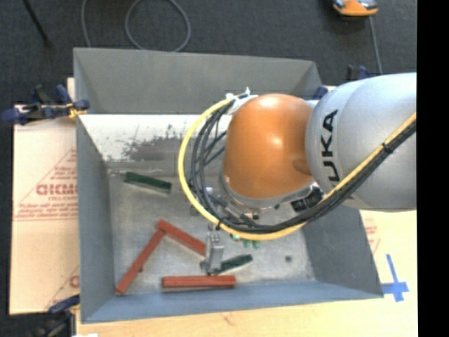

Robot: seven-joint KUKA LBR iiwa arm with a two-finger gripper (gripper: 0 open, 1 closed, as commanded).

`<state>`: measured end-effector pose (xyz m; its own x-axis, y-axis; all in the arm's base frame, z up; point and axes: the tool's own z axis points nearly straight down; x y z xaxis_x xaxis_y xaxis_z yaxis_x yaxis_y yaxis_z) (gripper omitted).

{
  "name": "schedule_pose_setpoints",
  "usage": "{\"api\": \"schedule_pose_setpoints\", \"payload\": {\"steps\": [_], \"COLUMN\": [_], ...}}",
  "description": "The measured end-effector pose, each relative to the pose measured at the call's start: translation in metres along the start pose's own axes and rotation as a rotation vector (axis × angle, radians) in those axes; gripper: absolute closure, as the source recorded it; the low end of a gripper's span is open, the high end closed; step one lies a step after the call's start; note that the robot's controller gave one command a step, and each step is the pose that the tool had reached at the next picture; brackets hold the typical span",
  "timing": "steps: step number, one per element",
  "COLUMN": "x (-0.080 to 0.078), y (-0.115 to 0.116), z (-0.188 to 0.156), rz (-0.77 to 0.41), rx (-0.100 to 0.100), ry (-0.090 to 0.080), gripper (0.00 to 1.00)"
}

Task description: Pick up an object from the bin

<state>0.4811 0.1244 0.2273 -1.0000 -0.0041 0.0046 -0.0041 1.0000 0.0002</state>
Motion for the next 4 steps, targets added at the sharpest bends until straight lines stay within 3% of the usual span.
{"api": "schedule_pose_setpoints", "payload": {"steps": [1,2,3,4], "x": [-0.038,-0.059,-0.049,-0.050], "y": [-0.011,0.001,-0.043,-0.041], "z": [0.060,0.161,0.157,0.156], "rz": [0.094,0.209,-0.082,-0.080], "rx": [0.000,0.000,0.002,-0.001], "ry": [-0.003,-0.002,-0.005,-0.007], "gripper": [0.00,0.00,0.00,1.00]}}
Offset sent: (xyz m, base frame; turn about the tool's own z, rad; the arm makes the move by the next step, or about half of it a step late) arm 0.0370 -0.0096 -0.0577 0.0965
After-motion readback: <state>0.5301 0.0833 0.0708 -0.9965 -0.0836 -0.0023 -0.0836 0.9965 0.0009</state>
